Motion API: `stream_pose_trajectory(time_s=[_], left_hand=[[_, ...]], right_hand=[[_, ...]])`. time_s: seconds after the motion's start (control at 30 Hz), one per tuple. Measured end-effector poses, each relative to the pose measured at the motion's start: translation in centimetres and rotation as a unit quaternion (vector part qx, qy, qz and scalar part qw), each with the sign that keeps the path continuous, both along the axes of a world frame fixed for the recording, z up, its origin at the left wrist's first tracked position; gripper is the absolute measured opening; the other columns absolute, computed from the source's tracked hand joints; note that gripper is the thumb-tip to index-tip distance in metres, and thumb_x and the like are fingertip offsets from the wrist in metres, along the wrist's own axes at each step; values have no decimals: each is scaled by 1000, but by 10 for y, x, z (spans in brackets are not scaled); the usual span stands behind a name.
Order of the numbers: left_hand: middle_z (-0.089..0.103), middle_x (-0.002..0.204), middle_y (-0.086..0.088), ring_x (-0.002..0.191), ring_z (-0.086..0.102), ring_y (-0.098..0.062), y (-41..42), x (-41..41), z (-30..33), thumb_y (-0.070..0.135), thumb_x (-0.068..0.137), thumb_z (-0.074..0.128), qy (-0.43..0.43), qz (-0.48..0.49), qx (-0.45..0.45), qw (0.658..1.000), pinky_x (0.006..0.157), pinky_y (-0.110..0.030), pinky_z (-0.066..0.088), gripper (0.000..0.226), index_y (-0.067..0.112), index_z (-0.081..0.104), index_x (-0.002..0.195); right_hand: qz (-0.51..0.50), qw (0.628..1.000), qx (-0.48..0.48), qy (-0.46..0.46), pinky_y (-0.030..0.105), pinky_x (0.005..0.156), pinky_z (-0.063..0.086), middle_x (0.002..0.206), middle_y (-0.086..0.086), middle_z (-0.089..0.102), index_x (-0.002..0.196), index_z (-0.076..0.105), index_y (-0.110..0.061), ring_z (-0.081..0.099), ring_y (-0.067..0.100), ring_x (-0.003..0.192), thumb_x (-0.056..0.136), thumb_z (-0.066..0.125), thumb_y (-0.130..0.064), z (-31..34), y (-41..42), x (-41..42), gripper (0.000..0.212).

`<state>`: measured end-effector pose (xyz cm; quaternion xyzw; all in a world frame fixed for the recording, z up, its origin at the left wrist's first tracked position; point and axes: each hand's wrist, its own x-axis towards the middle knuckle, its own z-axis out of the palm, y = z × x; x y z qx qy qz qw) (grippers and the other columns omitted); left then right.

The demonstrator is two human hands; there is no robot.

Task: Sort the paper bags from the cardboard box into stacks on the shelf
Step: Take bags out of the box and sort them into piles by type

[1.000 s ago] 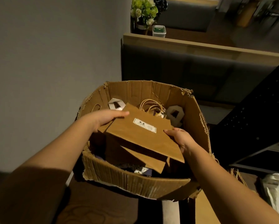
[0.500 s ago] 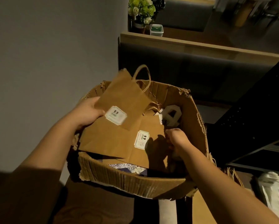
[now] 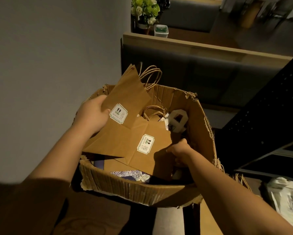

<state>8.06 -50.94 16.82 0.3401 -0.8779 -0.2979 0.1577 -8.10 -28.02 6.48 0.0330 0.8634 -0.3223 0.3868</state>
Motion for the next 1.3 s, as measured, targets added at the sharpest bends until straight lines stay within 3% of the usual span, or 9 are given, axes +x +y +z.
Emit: stream_pose_trajectory(time_s=[0.17, 0.33, 0.5, 0.57, 0.63, 0.77, 1.03, 1.13, 1.3], left_hand=[[60, 94, 5, 83, 51, -16, 4, 0, 6, 15, 94, 55, -2, -4, -32, 999, 71, -28, 37, 33, 23, 58, 126], [62, 101, 2, 84, 49, -15, 9, 2, 14, 16, 96, 53, -1, -6, -55, 998, 70, -28, 37, 35, 25, 55, 130], [66, 112, -3, 87, 53, -15, 11, 4, 18, 17, 98, 51, 5, -13, -66, 998, 69, -27, 39, 37, 24, 53, 134], [67, 113, -6, 93, 60, -23, 11, 6, 19, 17, 98, 51, 4, -9, -82, 997, 69, -28, 40, 37, 24, 53, 134], [67, 114, -8, 100, 61, -30, 9, 9, 20, 16, 98, 49, 4, 1, -98, 995, 71, -29, 42, 37, 25, 53, 134], [67, 115, -9, 100, 62, -32, 3, 10, 19, 16, 100, 47, -5, 10, -123, 992, 70, -32, 44, 38, 23, 49, 136], [65, 111, -6, 94, 59, -29, -6, 2, 30, 18, 101, 43, 0, 28, -143, 989, 66, -33, 41, 36, 27, 50, 135], [64, 120, -5, 104, 59, -29, -7, -4, 35, 22, 100, 45, 2, 13, -91, 996, 74, -33, 42, 37, 29, 49, 137], [61, 117, 6, 106, 58, -18, 2, -14, 37, 20, 97, 54, 29, -72, 174, 982, 91, -35, 44, 39, 26, 51, 136]], right_hand=[[21, 999, -29, 18, 44, 101, 46, 136, 17, 42, 140, 16, -5, 47, 33, 124, 80, 76, -11, 5, 3, 7, 85], [-20, 991, -90, 95, 38, 87, 50, 125, 12, 52, 138, 29, -9, 55, 28, 108, 81, 74, -12, 16, 4, 5, 72], [-12, 994, -99, 37, 39, 79, 52, 101, 11, 58, 131, 49, -5, 57, 25, 89, 91, 56, 0, 29, 1, 2, 41], [-38, 992, -122, 16, 42, 80, 52, 99, 15, 60, 130, 50, -4, 59, 27, 85, 91, 52, 5, 32, 3, 2, 40], [-34, 988, -149, 26, 37, 69, 52, 96, 13, 61, 132, 48, -10, 60, 26, 81, 91, 54, 2, 38, 4, 0, 43], [46, 981, -154, 111, 26, 57, 52, 104, 6, 62, 133, 47, -19, 63, 19, 81, 93, 48, 4, 66, 5, -7, 46], [233, 916, -103, 310, 33, 82, 53, 119, -1, 57, 130, 53, -24, 55, 15, 104, 89, 50, 8, 140, 8, -28, 52], [303, 891, -102, 321, 42, 91, 53, 116, -1, 61, 122, 60, -22, 56, 17, 109, 88, 57, 4, 156, 8, -29, 43], [338, 868, -99, 349, 42, 94, 51, 115, -1, 63, 121, 59, -22, 58, 18, 111, 87, 62, 0, 161, -5, -27, 41]])
